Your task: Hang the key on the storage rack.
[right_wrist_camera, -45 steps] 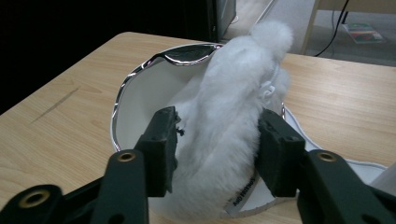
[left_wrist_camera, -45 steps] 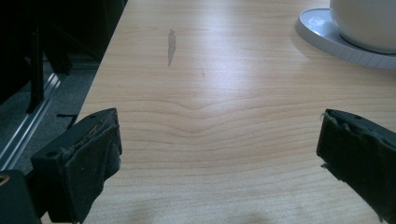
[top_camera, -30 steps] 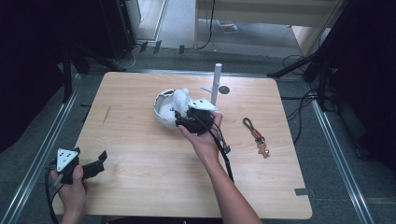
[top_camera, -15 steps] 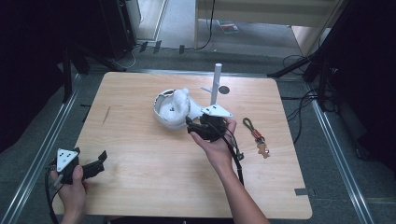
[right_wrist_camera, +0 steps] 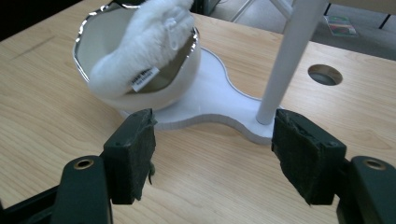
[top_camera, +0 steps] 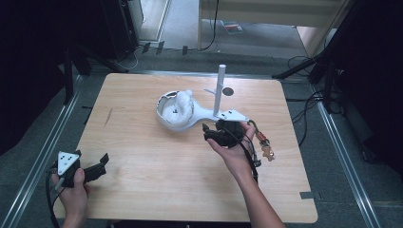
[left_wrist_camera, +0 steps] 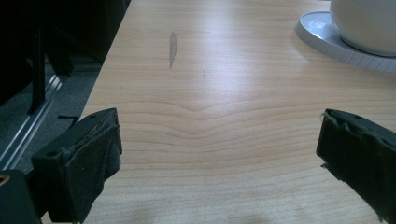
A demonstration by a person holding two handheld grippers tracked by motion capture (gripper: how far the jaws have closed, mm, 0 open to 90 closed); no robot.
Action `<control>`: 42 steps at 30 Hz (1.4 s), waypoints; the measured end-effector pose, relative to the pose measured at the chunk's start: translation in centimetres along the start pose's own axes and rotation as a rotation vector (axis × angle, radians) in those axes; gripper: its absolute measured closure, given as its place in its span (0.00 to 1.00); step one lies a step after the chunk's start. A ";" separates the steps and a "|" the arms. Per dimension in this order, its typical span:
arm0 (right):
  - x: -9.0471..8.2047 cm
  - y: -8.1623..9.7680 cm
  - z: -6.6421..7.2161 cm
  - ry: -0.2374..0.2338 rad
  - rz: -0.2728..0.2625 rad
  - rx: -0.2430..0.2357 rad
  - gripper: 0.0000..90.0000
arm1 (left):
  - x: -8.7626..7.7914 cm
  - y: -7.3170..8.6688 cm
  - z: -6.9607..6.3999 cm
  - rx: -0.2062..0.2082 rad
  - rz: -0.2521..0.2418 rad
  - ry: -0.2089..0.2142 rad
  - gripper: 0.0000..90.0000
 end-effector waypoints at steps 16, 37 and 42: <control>-1.1 1.3 -3.5 0.020 0.136 -0.005 0.38 | 0.1 0.0 0.0 0.000 0.007 -0.001 0.01; -1.9 2.6 -9.2 0.104 0.231 0.035 0.39 | 0.1 0.0 0.0 0.001 0.007 0.000 0.01; -2.1 3.0 -10.8 0.133 0.264 0.040 0.39 | 0.1 0.0 0.0 0.001 0.007 0.000 0.01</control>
Point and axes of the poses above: each handheld gripper's, and its own axes: x roughly forward along the jaws, y roughly out of its underside, z roughly to its left, the point moved 3 cm from there along x, roughly forward along the jaws, and after that the axes turned 8 degrees about -z, right-handed, at the moved point
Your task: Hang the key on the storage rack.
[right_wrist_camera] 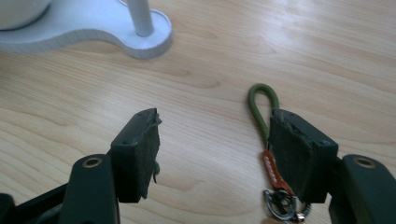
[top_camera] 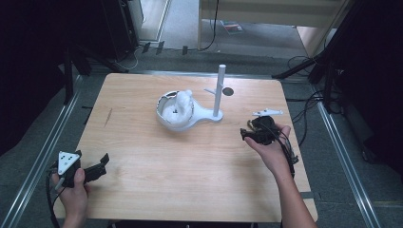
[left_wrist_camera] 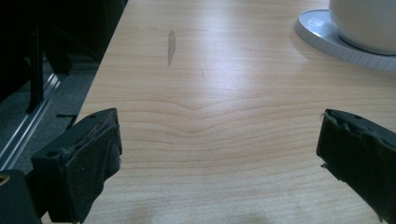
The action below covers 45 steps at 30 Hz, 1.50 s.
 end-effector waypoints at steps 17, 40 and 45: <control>1.7 1.5 -3.8 0.017 0.171 -0.026 0.42 | 0.0 0.0 0.0 0.001 -0.002 -0.002 0.01; 4.1 1.5 -6.4 0.000 0.329 -0.037 0.59 | 0.0 0.0 0.0 -0.003 -0.002 -0.009 0.01; 4.6 1.6 -6.6 0.011 0.389 -0.069 0.61 | 0.0 0.0 0.0 -0.003 -0.002 -0.010 0.01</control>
Point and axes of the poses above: each handheld gripper's, and its own axes: x roughly forward along the jaws, y roughly out of its underside, z roughly to its left, the point moved 3 cm from there along x, roughly forward along the jaws, and after that the axes turned 8 degrees about -z, right-handed, at the moved point
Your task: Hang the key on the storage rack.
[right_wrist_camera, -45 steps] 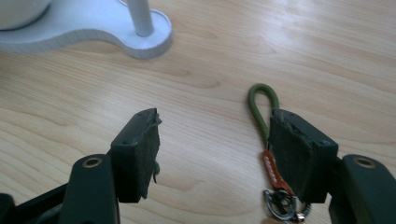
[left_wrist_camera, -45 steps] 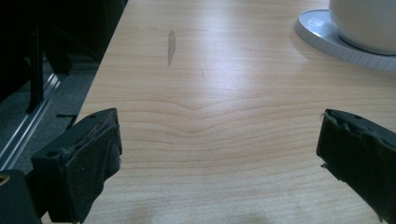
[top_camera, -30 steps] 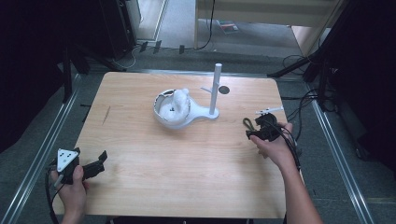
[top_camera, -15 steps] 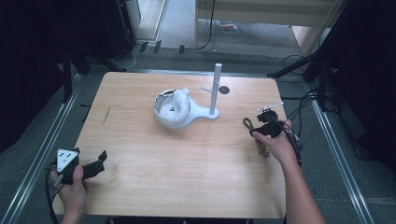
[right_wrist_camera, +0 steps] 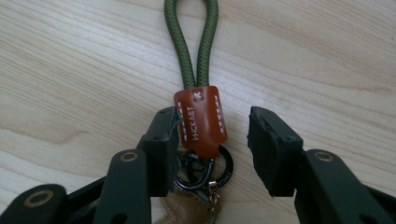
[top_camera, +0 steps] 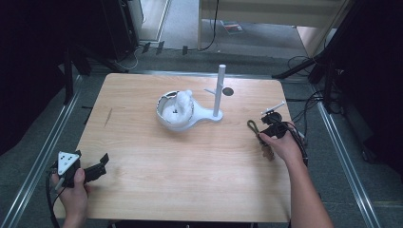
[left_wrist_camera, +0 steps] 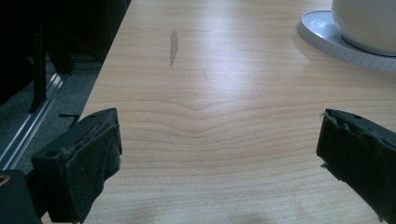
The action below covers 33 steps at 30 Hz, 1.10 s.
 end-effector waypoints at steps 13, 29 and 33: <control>0.9 -0.3 0.3 -0.015 0.083 -0.004 0.68 | 0.0 0.0 0.0 0.003 0.000 0.001 0.01; 0.9 -0.2 0.2 -0.032 0.088 0.056 0.76 | 0.0 0.0 0.0 0.006 0.002 0.000 0.01; 0.9 -0.4 0.3 -0.031 0.104 0.057 0.76 | 0.0 0.0 0.0 0.005 0.002 -0.001 0.01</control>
Point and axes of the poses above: each handheld gripper's, and its own axes: x roughly forward along the jaws, y roughly out of its underside, z roughly to its left, the point moved 3 cm from there along x, roughly forward along the jaws, and after that the axes turned 8 degrees about -z, right-handed, at the moved point
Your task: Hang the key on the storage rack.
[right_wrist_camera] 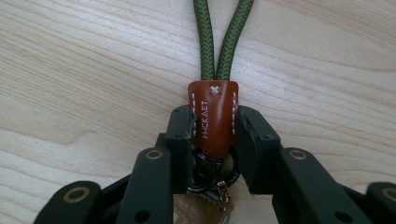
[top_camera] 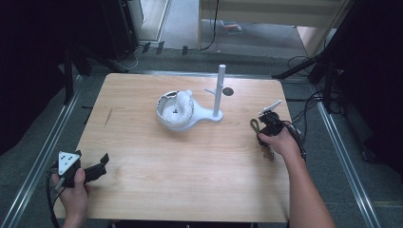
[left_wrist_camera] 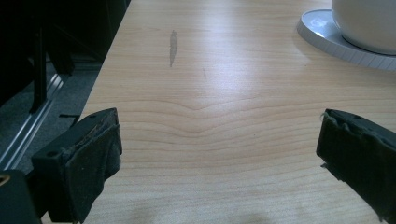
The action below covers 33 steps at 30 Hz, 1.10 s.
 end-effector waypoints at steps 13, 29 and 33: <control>0.2 -0.7 0.1 0.009 0.064 0.023 0.77 | 0.0 0.0 0.0 0.000 0.001 0.000 0.01; -0.1 -0.2 0.3 0.020 0.016 0.049 0.79 | 0.0 0.0 0.0 -0.004 0.002 0.002 0.01; -0.6 0.0 0.3 0.031 -0.037 0.065 0.79 | 0.0 0.0 0.0 -0.003 0.002 0.002 0.01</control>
Point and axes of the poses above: each handheld gripper's, and its own axes: x roughly forward along the jaws, y roughly out of its underside, z roughly to its left, the point moved 3 cm from there along x, roughly forward along the jaws, and after that the axes turned 8 degrees about -z, right-handed, at the moved point
